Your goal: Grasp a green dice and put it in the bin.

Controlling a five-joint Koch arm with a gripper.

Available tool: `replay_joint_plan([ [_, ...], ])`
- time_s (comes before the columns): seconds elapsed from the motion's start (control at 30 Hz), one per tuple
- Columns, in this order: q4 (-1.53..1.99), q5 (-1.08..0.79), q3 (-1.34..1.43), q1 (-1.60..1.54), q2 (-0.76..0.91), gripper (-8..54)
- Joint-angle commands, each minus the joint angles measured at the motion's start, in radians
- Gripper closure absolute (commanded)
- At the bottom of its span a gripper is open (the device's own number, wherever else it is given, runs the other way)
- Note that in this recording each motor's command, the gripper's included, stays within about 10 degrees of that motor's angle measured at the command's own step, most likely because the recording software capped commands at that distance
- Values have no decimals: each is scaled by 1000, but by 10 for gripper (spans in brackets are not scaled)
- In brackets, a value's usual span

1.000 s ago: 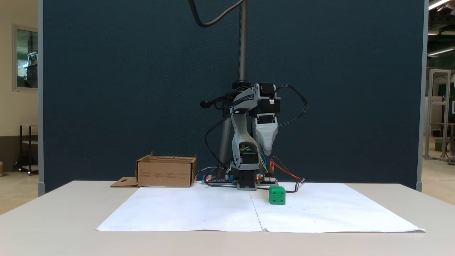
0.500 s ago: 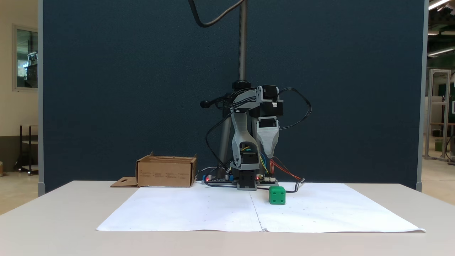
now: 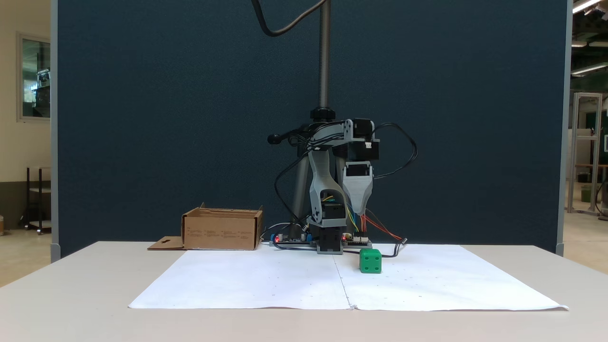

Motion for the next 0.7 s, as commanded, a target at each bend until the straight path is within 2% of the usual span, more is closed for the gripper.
replay_joint_plan([
  [0.0, -29, 72, -9, -28, 18, 25],
  [0.3, -67, 31, 38, -64, 25, 24],
  [0.67, -291, 0, 192, -29, -3, 24],
])
